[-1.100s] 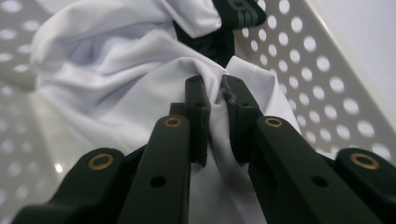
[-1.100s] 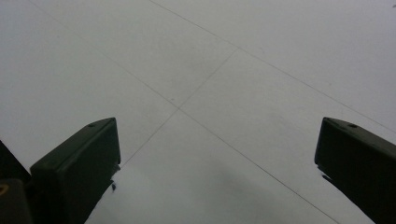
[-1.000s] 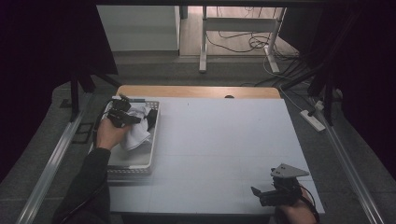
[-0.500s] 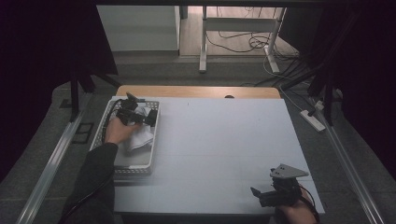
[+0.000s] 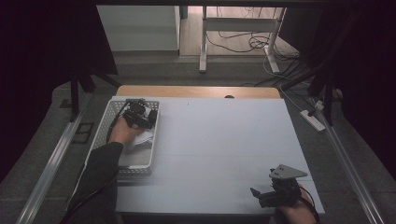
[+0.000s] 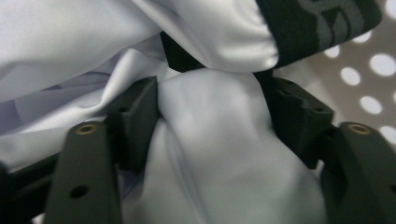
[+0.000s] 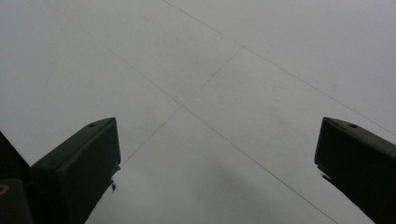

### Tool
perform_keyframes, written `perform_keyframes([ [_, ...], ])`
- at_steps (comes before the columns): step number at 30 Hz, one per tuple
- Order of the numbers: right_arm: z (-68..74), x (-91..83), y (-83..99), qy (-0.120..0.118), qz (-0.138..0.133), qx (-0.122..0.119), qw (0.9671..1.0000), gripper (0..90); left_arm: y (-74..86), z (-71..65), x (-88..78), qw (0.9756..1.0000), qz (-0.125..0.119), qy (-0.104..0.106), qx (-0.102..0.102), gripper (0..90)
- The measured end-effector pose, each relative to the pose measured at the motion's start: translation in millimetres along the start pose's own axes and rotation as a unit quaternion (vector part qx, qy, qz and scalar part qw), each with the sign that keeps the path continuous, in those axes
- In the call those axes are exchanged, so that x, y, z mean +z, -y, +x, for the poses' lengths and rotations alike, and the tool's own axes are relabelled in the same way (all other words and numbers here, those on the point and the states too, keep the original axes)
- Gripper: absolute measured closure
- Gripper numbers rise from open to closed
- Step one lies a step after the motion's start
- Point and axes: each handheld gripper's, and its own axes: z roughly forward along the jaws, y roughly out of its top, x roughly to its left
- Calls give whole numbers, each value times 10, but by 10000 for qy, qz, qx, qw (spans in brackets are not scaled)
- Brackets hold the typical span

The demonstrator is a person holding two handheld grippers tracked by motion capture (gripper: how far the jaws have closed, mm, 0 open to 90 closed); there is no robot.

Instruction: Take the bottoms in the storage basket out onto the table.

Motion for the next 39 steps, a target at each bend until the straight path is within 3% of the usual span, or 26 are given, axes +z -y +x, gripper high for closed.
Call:
perform_keyframes([
  [2, 4, 0, -1, 6, 7, -18, 10000, 8, -2, -44, -2, 9997, 54, -177, 184, 459],
  [5, 5, 2, 0, 13, 9, -41, 10000, 9, -6, -28, -20, 9998, 58, -149, 114, 543],
  [9, 4, -1, 1, 9, 4, -40, 10000, 8, 36, 91, -57, 9994, -107, 235, -229, 661],
  [11, 4, -1, 0, 6, 4, -33, 10000, 8, 70, 170, -74, 9972, -182, 538, -486, 682],
  [13, 4, 0, 0, 5, 2, -25, 10000, 8, 94, 226, -101, 9953, -176, 710, -632, 791],
  [15, 4, 1, -1, 2, 5, -25, 10000, 8, 115, 241, -107, 9944, -174, 816, -656, 791],
  [20, 5, 2, -2, 6, 14, -41, 10000, 8, 108, 257, -154, 9941, -120, 836, -684, 817],
  [25, -1, 3, -2, -7, 18, -24, 10000, 8, 125, 266, -224, 9951, -201, 781, -577, 844],
  [30, 4, 4, -3, -1, 17, -39, 10000, 8, 149, 282, -244, 9941, -344, 821, -626, 846],
  [35, -2, 5, -3, -12, 26, -22, 10000, 8, 119, 291, -391, 9943, -453, 799, -546, 847],
  [39, 2, 4, -3, -8, 23, -39, 10000, 8, 129, 316, -532, 9927, -662, 828, -578, 847],
])
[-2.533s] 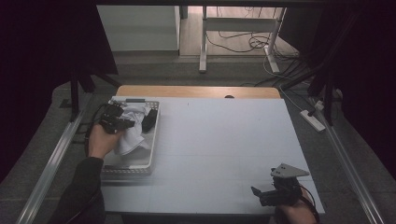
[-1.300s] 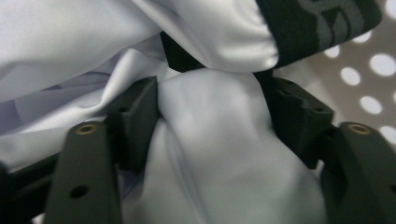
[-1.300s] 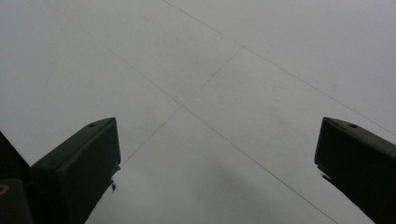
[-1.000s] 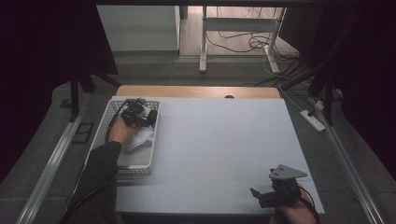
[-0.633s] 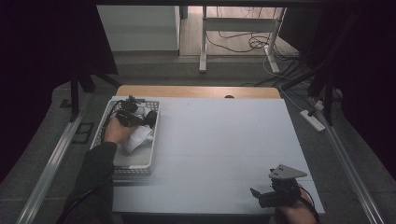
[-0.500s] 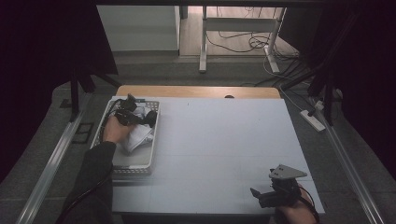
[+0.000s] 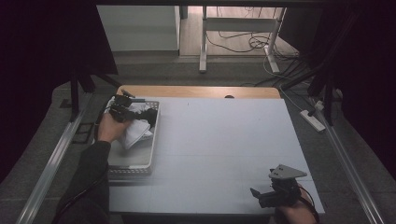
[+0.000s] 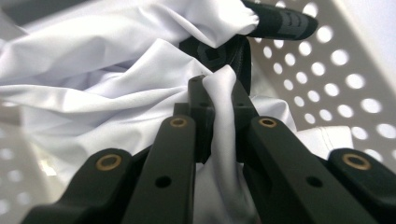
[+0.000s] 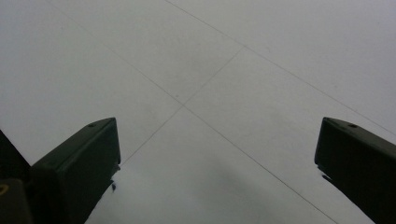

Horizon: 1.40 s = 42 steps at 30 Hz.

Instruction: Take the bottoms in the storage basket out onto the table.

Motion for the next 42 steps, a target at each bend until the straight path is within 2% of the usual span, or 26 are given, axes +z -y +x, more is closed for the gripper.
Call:
perform_keyframes([
  [7, -1, 2, 0, -4, -4, 6, 10000, 8, 41, 32, -233, 9997, -245, 77, -62, 847],
  [17, 1, 5, -2, 3, 11, -3, 10000, 8, 38, -3, -565, 9982, -598, 64, 32, 847],
  [32, 2, 7, -3, -5, 26, -19, 10000, 9, -62, -75, -1050, 9947, -1011, 31, 171, 847],
  [42, 3, 9, -4, -1, 40, -12, 10000, 9, -125, -133, -1402, 9908, -1319, 83, 309, 847],
])
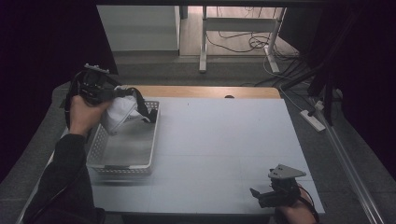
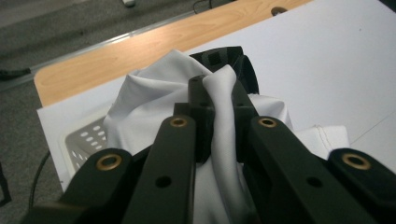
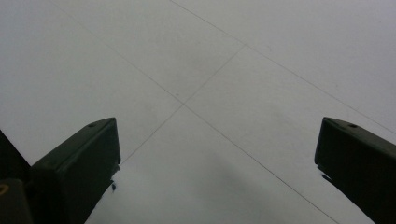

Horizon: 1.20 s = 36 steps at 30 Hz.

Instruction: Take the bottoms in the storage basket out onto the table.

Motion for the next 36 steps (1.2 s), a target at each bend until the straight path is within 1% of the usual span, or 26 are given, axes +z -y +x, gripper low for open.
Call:
perform_keyframes([
  [7, 0, 2, -1, -1, 10, 2, 10000, 8, -116, -71, -176, 9998, -137, 4, 129, 847],
  [11, -1, 2, -1, -2, 9, 9, 10000, 9, -164, -106, -248, 9996, -198, 13, 181, 847],
  [13, -1, 1, 0, -5, 7, 10, 10000, 8, -181, -118, -282, 9995, -234, 38, 184, 847],
  [20, -1, 2, -1, -4, 10, 9, 10000, 8, -236, -140, -403, 9992, -342, 18, 207, 847],
  [25, -1, 2, -1, -3, 13, 0, 10000, 8, -277, -175, -475, 9987, -431, 79, 250, 847],
  [30, 0, 2, -1, -1, 12, 2, 10000, 9, -316, -240, -486, 9981, -492, 189, 319, 847],
  [36, -2, 0, 0, -7, 3, 5, 10000, 8, -365, -330, -427, 9973, -513, 336, 400, 847],
])
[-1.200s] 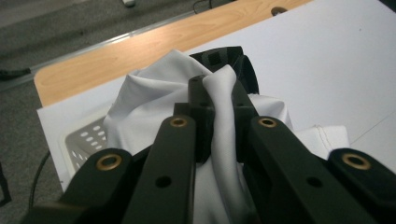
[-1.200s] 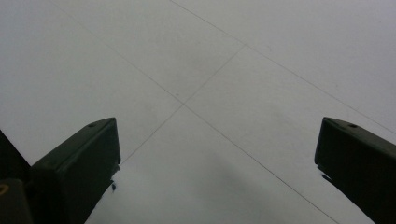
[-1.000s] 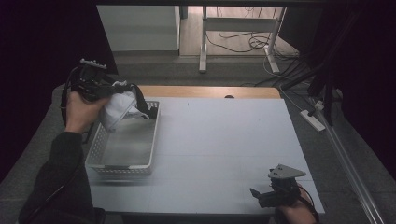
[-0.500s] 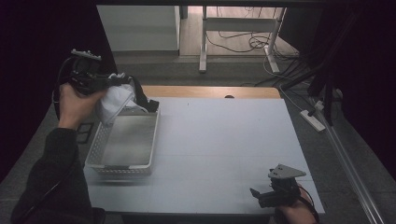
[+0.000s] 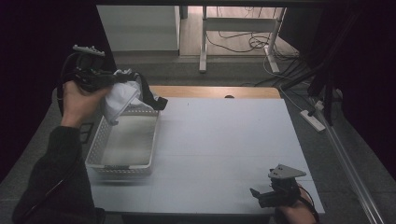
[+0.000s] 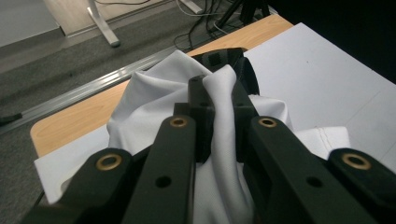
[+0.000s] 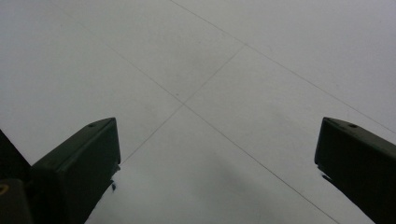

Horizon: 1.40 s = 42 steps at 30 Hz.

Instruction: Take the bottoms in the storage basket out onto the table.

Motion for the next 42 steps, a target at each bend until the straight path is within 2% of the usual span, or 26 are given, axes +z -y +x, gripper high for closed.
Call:
perform_keyframes([
  [11, -1, -1, 1, -7, -15, -6, 10000, 8, -57, -184, 173, 9993, -76, 316, 189, 846],
  [23, -1, -4, 2, -10, -20, 1, 10000, 8, -75, -356, 340, 9978, -65, 565, 334, 847],
  [42, -11, -11, 5, -3, -57, 65, 10000, 8, -108, -671, 772, 9933, 33, 1007, 566, 846],
])
